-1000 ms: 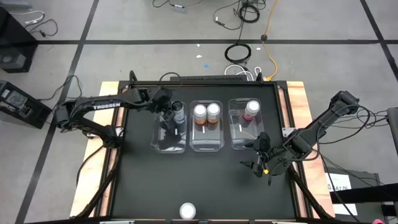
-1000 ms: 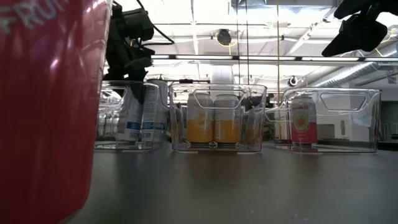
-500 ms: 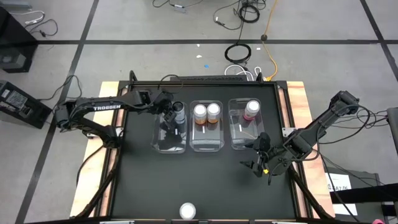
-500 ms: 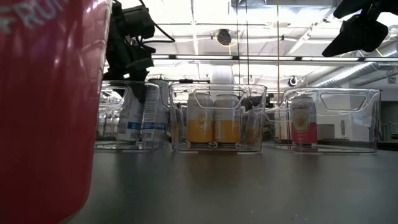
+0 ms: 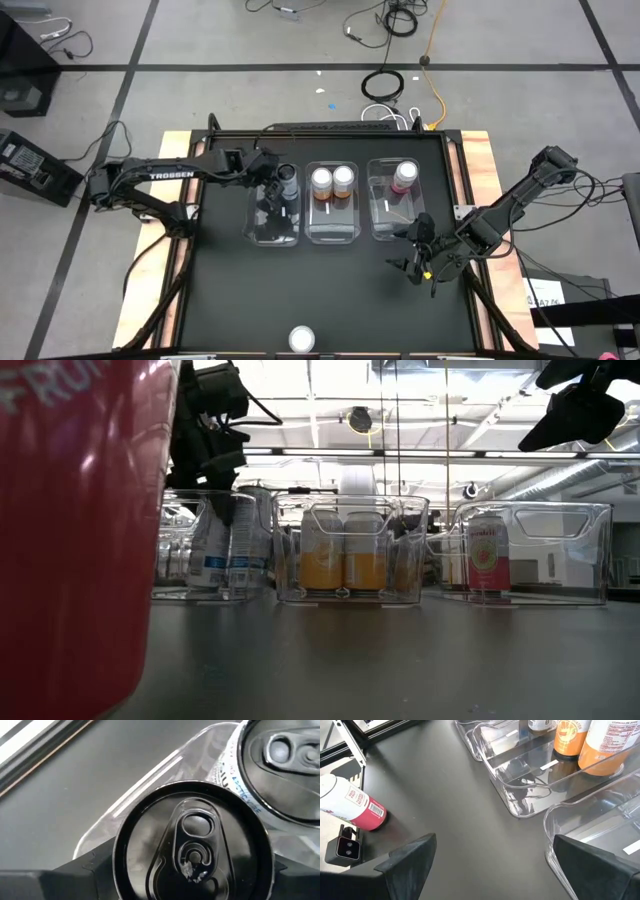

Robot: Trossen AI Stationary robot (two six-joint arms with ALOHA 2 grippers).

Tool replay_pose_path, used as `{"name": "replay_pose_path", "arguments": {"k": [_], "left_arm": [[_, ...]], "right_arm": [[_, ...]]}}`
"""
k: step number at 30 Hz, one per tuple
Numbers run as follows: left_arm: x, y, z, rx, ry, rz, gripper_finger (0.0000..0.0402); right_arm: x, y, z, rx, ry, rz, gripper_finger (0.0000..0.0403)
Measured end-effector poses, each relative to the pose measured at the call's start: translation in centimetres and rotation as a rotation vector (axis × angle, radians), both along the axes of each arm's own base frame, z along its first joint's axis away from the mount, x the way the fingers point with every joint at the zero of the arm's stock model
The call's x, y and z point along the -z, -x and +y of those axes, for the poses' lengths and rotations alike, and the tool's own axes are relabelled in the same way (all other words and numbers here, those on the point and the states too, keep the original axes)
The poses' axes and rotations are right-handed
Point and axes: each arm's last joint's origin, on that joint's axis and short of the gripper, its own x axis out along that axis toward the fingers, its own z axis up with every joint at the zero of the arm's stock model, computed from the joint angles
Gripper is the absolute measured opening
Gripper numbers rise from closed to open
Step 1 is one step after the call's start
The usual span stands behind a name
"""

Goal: Sort soda cans
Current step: Put the white soda can into the left transparent bin

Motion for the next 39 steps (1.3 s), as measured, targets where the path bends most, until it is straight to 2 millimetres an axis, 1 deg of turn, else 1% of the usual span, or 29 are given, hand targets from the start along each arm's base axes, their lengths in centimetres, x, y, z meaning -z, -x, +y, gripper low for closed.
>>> {"name": "replay_pose_path", "arguments": {"k": [8,25,34,39], "left_arm": [[-0.01,0.05,0.09,-0.012,-0.023,0.010,0.0292],[0.04,0.38,-0.16,-0.024,0.009,0.032,0.0293],[0.25,0.73,-0.28,-0.043,0.032,0.067,0.0329],[-0.04,0.79,-0.37,-0.030,0.045,0.042,0.0338]], "right_arm": [[0.00,0.00,0.01,0.000,0.000,0.000,0.0394],[0.01,-0.01,0.00,0.001,-0.001,0.000,0.0394],[0.00,0.00,0.01,0.001,-0.002,0.000,0.0394],[0.00,0.00,0.00,0.002,-0.002,-0.001,0.0394]]}}
